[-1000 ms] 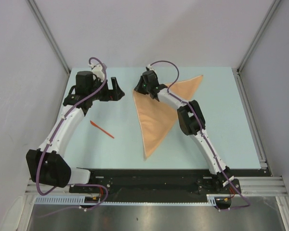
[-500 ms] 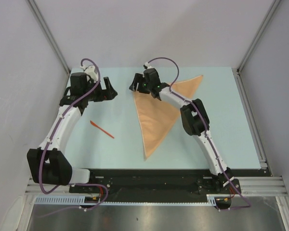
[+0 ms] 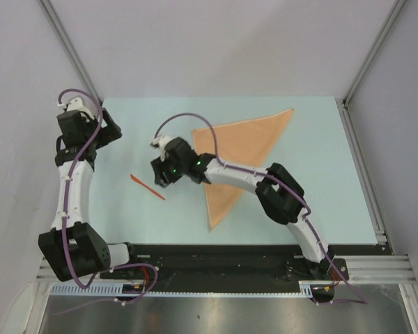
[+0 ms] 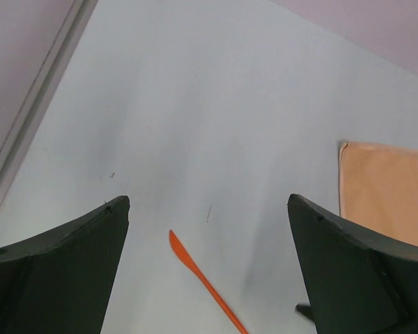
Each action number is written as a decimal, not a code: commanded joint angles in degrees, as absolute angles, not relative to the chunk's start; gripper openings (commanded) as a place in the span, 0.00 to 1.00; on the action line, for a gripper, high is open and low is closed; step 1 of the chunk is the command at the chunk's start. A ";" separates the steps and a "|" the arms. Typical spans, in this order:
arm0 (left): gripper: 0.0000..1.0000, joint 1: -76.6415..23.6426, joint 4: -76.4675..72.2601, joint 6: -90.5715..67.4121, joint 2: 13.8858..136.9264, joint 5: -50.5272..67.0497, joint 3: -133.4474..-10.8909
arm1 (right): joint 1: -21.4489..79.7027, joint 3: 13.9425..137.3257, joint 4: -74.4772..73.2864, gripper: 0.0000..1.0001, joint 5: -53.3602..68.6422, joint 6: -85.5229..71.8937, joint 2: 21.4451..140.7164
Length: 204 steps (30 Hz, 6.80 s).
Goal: Fold the napkin, place the utensils inside, and roll it up
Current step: Grab a utensil with the right arm, then place the utensil onto the napkin, then fold the napkin
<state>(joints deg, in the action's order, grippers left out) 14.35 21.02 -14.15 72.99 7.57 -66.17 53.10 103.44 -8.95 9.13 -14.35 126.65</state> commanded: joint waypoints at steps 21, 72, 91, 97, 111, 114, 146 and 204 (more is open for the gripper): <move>1.00 16.44 18.19 -15.91 70.84 11.25 -65.48 | 63.54 120.06 -18.72 0.46 -3.43 4.40 140.63; 1.00 16.61 17.14 -18.02 70.66 16.43 -65.21 | 40.61 86.31 -41.39 0.00 -37.00 -63.71 110.38; 1.00 16.70 17.05 -18.11 71.19 16.79 -65.13 | 37.71 83.05 -38.76 0.00 -33.84 -69.44 116.72; 1.00 16.79 17.05 -18.10 71.37 16.70 -65.13 | 37.53 83.23 -38.85 0.00 -33.84 -67.77 118.04; 1.00 16.96 16.88 -18.28 71.81 17.58 -65.13 | 37.53 84.90 -36.65 0.00 -32.78 -61.70 119.88; 1.00 17.05 16.96 -18.28 71.89 17.75 -65.13 | 37.71 85.25 -35.69 0.00 -32.34 -60.21 119.88; 1.00 17.14 16.26 -19.42 72.60 22.68 -64.78 | 65.21 59.59 -18.63 0.60 -5.62 -1.41 87.10; 1.00 17.14 15.65 -20.57 74.88 26.19 -64.78 | 74.71 58.09 -16.61 0.35 -13.98 4.31 101.42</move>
<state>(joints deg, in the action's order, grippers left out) 16.60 17.89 -19.55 74.61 24.27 -64.93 74.43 57.25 -16.19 -12.36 3.31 99.44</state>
